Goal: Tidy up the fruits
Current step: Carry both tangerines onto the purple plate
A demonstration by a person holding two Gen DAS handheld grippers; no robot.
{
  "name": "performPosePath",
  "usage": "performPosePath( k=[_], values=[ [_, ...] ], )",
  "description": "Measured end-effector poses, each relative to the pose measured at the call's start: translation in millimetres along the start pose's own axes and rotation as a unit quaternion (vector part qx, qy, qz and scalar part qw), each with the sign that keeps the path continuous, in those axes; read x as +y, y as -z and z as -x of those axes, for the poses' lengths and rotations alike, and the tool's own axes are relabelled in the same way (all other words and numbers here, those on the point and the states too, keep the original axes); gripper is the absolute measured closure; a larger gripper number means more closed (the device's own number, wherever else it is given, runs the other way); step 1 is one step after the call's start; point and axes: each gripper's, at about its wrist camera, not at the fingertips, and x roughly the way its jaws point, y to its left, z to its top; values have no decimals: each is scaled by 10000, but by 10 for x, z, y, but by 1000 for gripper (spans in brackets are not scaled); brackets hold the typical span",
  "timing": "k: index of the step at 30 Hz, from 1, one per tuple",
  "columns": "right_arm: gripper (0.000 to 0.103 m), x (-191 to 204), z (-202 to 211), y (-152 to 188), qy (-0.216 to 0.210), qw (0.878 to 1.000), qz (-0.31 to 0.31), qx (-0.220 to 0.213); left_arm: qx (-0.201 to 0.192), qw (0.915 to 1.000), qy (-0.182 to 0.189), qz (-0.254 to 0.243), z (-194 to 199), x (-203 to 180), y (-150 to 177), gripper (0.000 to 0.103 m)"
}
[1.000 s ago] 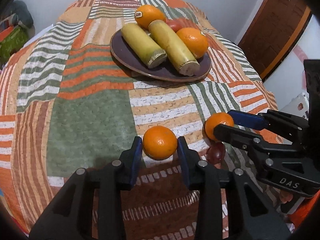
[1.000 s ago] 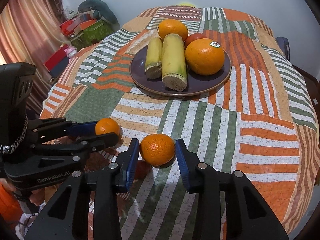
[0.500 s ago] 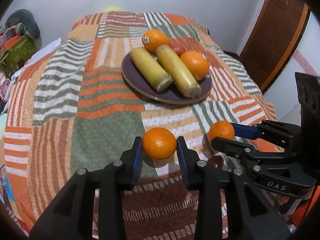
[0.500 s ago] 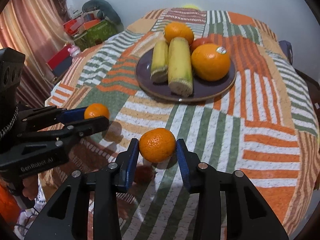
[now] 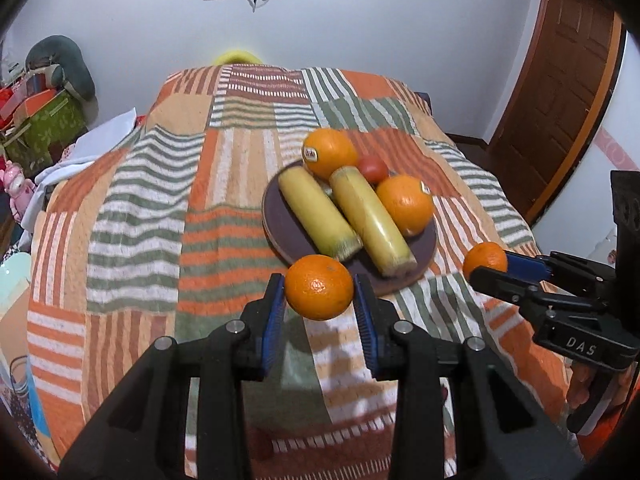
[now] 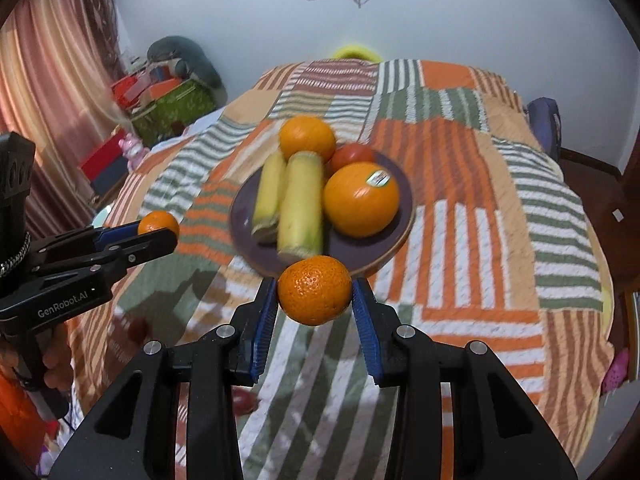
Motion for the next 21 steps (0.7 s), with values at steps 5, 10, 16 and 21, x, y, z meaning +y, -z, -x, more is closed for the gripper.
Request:
performPosePath(
  k=[5, 10, 16, 21],
  values=[
    [68, -99, -39, -97, 51, 9999, -44, -84, -90, 10000, 8, 31, -74, 36, -138, 69],
    [68, -148, -147, -172, 87, 9999, -47, -82, -48, 10000, -4, 80, -237, 80, -230, 69],
    [68, -169, -326, -189, 53, 10000, -35, 26, 39, 10000, 6, 69, -449, 116, -300, 69],
    [68, -179, -463, -198, 27, 9999, -2, 126, 172, 9998, 40, 117, -643, 160, -357, 69]
  ],
)
